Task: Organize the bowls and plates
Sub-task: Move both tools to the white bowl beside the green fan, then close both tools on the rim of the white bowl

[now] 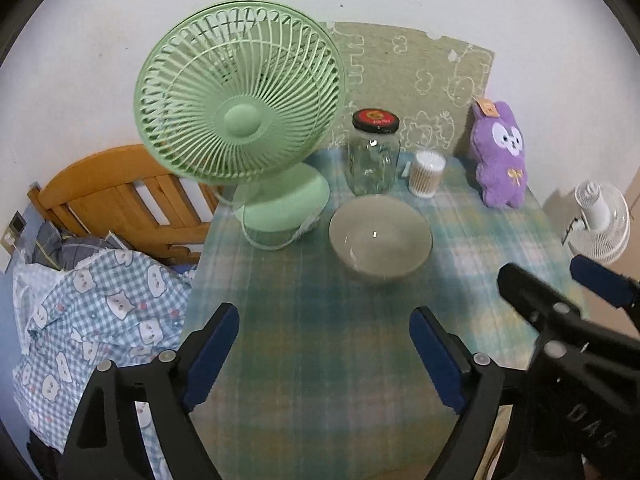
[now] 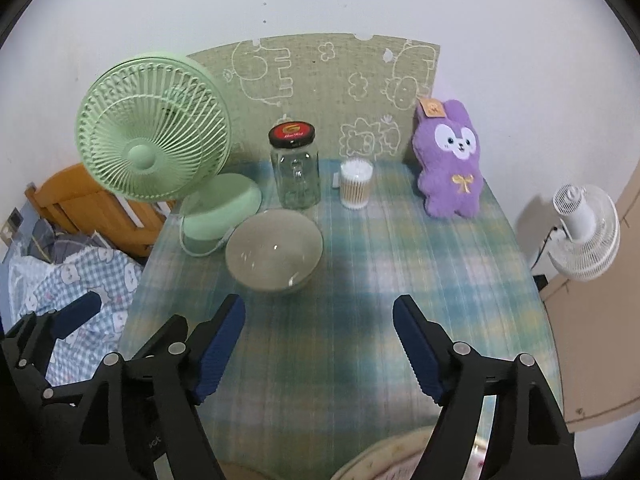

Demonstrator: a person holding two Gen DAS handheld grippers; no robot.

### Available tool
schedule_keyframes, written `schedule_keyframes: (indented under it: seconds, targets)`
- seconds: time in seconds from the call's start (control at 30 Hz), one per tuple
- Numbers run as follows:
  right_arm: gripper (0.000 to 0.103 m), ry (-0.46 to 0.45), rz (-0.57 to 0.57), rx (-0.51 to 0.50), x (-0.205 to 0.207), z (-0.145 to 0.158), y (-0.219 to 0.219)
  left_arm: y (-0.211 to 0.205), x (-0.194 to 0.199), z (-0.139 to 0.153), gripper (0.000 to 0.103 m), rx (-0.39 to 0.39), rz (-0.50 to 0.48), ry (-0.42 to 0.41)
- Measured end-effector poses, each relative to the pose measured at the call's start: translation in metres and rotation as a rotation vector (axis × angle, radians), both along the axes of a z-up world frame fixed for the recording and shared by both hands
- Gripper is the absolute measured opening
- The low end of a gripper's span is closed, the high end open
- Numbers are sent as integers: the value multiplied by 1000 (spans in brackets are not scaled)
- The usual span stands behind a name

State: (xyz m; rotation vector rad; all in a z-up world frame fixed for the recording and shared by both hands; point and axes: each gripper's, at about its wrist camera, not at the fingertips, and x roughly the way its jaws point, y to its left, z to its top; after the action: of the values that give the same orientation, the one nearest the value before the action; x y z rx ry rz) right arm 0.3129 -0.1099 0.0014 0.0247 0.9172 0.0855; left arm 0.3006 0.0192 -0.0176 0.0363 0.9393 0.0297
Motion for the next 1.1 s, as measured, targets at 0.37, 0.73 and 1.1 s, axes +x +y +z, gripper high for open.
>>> schedule_keyframes:
  seconds: [0.37,0.73,1.1]
  targets:
    - [83,12,40,20,73,-32,-4,-17,62,-25,91,9,27,-4]
    - [82,50,48,37,123,-85,-2,-15,108,-77,89,3,61,41]
    - [53,115,59,71,153,-129,1,-14,134,-114,59,23,80,82]
